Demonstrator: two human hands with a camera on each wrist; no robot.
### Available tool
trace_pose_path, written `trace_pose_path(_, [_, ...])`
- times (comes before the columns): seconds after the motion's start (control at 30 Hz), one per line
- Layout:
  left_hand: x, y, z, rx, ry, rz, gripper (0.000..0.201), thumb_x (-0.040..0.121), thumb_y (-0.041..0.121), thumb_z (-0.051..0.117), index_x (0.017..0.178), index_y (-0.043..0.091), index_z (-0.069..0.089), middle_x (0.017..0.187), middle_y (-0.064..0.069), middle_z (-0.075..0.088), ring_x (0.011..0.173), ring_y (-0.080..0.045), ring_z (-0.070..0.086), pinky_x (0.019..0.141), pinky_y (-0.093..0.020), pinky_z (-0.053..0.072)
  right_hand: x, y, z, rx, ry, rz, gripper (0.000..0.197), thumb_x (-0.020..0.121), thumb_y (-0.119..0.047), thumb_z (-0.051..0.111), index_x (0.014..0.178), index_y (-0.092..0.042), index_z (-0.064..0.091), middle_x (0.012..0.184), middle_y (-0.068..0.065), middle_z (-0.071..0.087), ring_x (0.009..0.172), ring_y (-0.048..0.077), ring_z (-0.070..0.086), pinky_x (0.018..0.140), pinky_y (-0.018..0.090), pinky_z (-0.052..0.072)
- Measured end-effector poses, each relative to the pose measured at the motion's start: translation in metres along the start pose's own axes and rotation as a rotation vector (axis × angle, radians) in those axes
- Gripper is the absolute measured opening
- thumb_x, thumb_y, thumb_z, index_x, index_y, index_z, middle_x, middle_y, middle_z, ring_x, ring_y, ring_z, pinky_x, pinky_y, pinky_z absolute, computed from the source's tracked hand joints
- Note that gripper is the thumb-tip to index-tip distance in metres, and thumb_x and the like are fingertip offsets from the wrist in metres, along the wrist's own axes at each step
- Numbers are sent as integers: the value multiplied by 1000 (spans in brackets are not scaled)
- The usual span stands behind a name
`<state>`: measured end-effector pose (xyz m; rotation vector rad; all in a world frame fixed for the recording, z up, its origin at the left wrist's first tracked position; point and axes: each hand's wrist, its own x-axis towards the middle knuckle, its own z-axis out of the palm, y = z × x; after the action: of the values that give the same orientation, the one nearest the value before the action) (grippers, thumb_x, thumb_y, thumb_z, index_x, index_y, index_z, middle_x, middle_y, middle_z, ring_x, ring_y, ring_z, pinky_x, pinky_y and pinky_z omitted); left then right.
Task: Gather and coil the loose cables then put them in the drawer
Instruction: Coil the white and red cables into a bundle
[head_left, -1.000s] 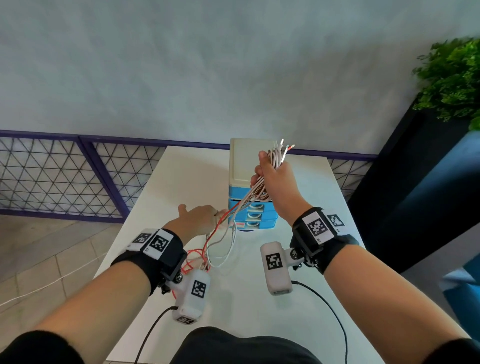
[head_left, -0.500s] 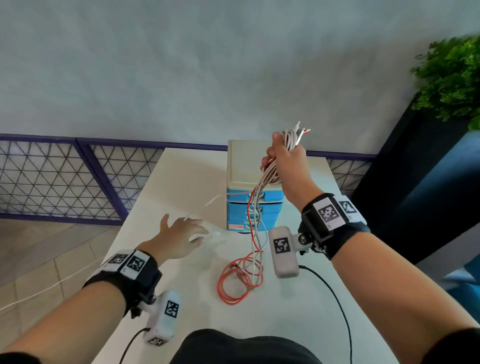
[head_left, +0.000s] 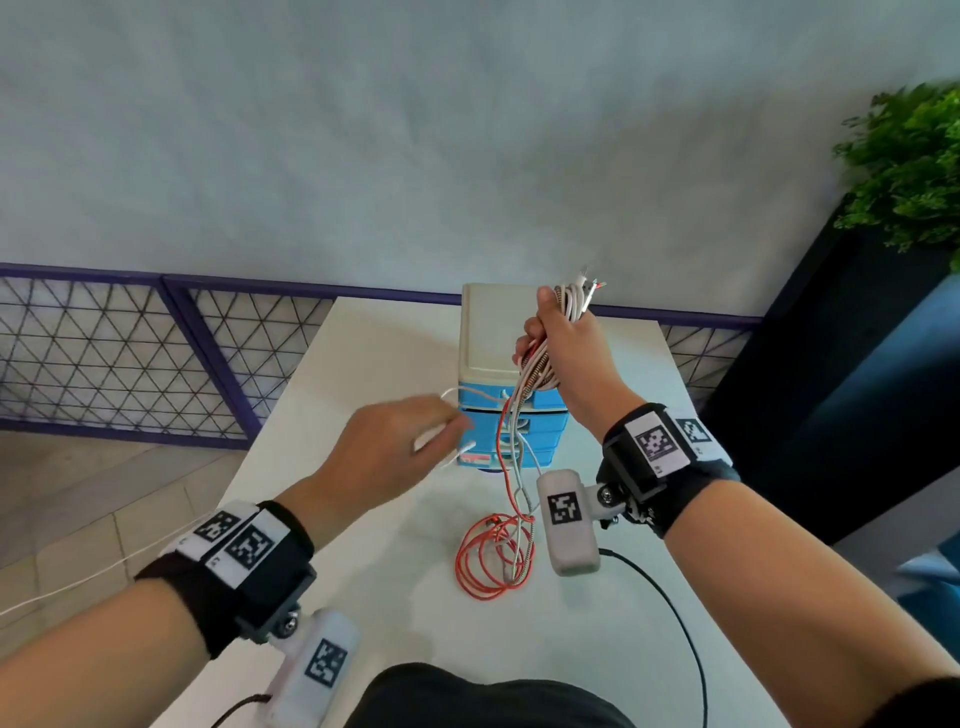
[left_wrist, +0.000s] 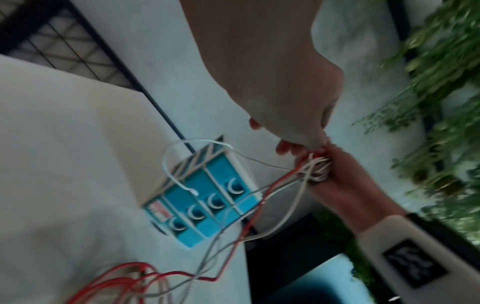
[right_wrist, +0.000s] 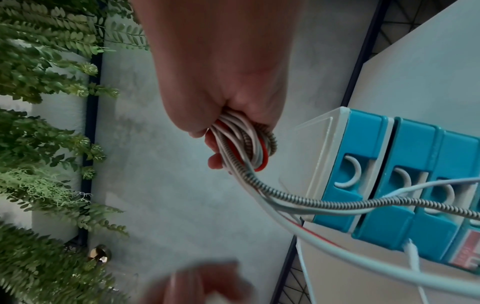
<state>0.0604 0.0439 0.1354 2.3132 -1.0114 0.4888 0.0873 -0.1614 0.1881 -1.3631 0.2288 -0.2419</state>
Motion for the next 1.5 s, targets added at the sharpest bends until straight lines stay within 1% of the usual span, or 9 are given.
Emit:
trace_pose_path(0.1, [30,17,-2,-75,-17,-140,40,89,54,44,112,23,55,113,8,53,87,-1,54,76,-27,46,-3,3,7,25,-42,25,29,97,-35,52,76,-17,46,55,-3,46,48,17,57,61,37,48])
trace_pose_path(0.23, [47,29,15,-153,-396,-179,49,88,59,37,107,19,59,107,4,63,106,-15,54,107,-39,28,-9,3,14,120,-61,37,36,96,-37,53,69,-16,46,54,-3,48,51,20,58,65,41,47])
trace_pose_path(0.4, [44,28,26,-703,-415,-305,29,96,34,45,75,16,55,58,4,61,56,-7,56,66,-29,45,-11,-4,7,379,30,105,36,97,-38,50,70,-15,47,52,-4,56,57,19,65,59,32,45])
trace_pose_path(0.5, [46,26,24,-975,-451,-401,29,90,38,48,77,13,55,45,5,49,38,-9,44,59,-29,48,-11,-3,2,528,91,140,39,98,-39,48,67,-16,42,47,-7,49,45,11,55,57,28,44])
trace_pose_path(0.77, [31,13,20,-827,-798,-408,38,90,48,41,74,14,50,53,8,48,63,-17,62,69,-19,44,-6,-7,-16,487,102,109,39,98,-42,46,66,-21,39,49,-9,40,44,8,48,52,24,41])
trace_pose_path(0.93, [14,0,26,-922,-623,-476,33,93,45,44,79,17,54,58,5,42,62,-15,52,89,-39,43,-3,-12,-31,495,72,107,44,98,-42,46,61,-20,38,46,-9,37,40,6,44,49,22,40])
trace_pose_path(1.13, [19,5,25,-1048,-379,-572,37,94,40,33,71,17,50,61,2,42,64,-14,55,76,-25,42,-4,-13,-32,415,54,60,40,98,-38,48,64,-20,39,48,-8,36,40,7,41,46,23,41])
trace_pose_path(1.3, [27,3,18,-538,-323,-379,28,100,27,40,75,23,53,55,13,50,56,-8,38,57,-23,32,0,-13,-38,92,56,25,30,98,-34,50,74,-17,43,56,-3,43,45,13,52,51,28,46])
trace_pose_path(1.5, [44,7,1,58,-219,-75,20,98,28,44,84,27,58,72,19,52,79,-10,44,84,-35,21,-10,-10,-39,-259,-291,171,30,97,-33,53,76,-12,52,69,6,56,59,17,64,61,33,58])
